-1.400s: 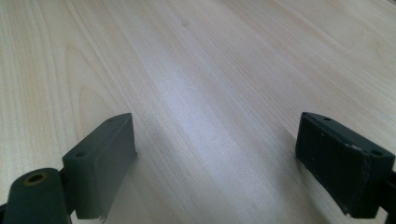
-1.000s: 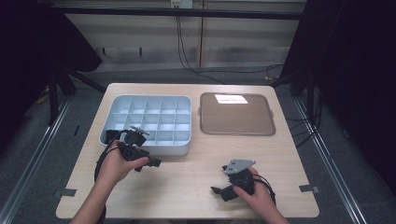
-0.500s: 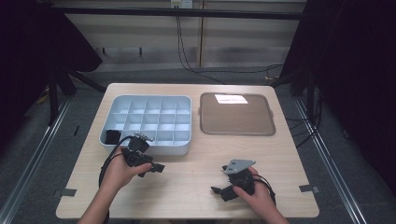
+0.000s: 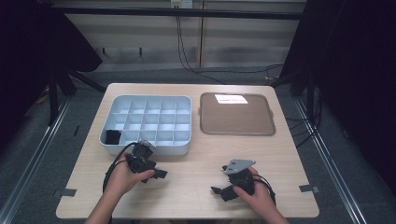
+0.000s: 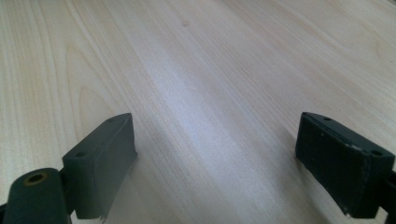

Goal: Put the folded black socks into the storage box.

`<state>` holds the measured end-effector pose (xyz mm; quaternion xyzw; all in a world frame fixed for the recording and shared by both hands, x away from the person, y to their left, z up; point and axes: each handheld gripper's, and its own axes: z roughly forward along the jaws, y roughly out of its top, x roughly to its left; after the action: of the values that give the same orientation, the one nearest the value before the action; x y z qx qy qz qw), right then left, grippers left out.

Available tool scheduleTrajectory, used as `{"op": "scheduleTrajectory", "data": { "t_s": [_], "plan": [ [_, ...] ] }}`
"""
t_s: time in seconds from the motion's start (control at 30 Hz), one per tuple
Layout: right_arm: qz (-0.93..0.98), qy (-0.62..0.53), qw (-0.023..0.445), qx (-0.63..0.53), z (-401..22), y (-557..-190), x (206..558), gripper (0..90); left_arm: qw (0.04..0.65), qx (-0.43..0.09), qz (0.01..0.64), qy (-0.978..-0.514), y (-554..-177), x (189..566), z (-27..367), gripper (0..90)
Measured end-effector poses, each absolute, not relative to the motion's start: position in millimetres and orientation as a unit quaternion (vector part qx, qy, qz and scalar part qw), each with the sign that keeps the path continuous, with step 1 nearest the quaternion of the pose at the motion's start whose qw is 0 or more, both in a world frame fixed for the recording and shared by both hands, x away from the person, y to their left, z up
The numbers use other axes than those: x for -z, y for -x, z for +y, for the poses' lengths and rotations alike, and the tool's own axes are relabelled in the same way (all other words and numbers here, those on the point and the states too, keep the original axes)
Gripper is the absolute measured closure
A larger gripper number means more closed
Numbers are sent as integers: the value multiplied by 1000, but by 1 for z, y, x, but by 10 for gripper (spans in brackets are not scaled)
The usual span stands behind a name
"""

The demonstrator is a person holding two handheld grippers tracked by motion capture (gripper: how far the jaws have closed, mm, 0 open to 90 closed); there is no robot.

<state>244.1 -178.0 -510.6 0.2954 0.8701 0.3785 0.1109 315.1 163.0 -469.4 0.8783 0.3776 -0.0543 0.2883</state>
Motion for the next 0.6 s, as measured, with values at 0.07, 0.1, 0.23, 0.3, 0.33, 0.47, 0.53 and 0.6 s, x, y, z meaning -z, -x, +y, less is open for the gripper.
{"op": "scheduleTrajectory", "data": {
  "t_s": [0.07, 0.1, 0.23, 0.3, 0.33, 0.47, 0.53, 0.6],
  "plan": [
    [870, -296, 111, -379, -178, -244, 511, 115, 293, 51, 379, -876, -314, 471, 162, 326],
    [870, -295, 111, -379, -178, -244, 511, 115, 292, 53, 376, -878, -313, 473, 162, 325],
    [870, -296, 111, -378, -178, -244, 511, 115, 292, 46, 372, -880, -313, 474, 163, 324],
    [870, -296, 111, -378, -178, -244, 511, 115, 295, 42, 369, -880, -313, 476, 163, 324],
    [870, -296, 110, -378, -178, -244, 511, 115, 298, 40, 370, -879, -313, 476, 163, 323],
    [870, -296, 111, -378, -178, -244, 511, 115, 296, 27, 359, -885, -311, 480, 163, 309],
    [870, -296, 110, -378, -178, -244, 511, 115, 298, 26, 358, -884, -311, 482, 163, 306],
    [870, -296, 111, -379, -178, -244, 511, 115, 304, 22, 359, -882, -310, 483, 163, 302]
  ]
}}
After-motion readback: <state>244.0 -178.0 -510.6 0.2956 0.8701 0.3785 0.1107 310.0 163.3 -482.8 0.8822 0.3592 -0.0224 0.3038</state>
